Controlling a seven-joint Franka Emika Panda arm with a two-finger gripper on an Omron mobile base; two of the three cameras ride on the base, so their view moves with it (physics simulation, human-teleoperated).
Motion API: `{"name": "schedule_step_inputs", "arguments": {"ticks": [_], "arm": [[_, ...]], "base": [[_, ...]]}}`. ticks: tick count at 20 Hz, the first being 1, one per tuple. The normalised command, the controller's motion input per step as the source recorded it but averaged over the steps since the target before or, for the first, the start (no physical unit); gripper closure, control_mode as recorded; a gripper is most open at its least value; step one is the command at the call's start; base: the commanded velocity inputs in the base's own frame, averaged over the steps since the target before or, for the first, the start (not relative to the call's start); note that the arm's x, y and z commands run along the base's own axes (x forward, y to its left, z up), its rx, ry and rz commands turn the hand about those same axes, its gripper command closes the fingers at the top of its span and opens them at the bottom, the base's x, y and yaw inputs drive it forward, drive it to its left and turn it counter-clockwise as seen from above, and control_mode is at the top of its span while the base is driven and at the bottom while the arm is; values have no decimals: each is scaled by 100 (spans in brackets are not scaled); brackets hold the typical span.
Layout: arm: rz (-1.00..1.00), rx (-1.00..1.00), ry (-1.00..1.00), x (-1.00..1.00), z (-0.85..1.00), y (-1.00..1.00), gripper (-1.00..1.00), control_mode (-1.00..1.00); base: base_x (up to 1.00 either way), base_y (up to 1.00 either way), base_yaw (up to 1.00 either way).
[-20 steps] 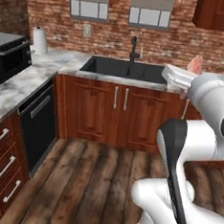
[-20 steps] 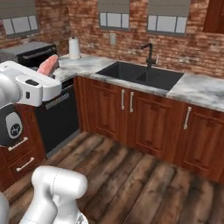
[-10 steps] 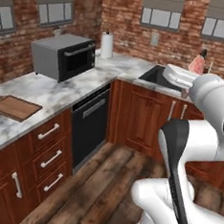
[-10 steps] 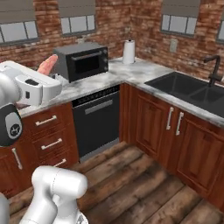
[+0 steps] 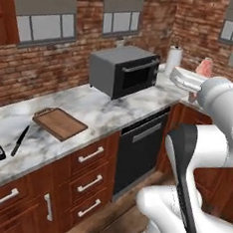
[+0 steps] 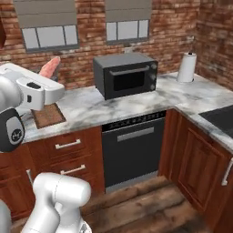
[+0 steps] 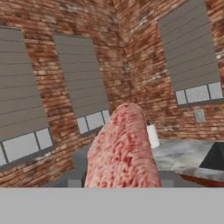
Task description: Retrieve the steak from the fridge and place it on the cutting board.
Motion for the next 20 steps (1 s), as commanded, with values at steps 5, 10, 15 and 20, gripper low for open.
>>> {"name": "schedule_step_inputs", "arguments": {"ticks": [5,10,15,20], "arm": [[0,0,0,0,0,0,100,100],[0,0,0,0,0,0,100,100],[0,0,0,0,0,0,100,100],[0,0,0,0,0,0,100,100]], "base": [[94,12,44],[84,13,47],[74,9,49],[55,0,48]]}}
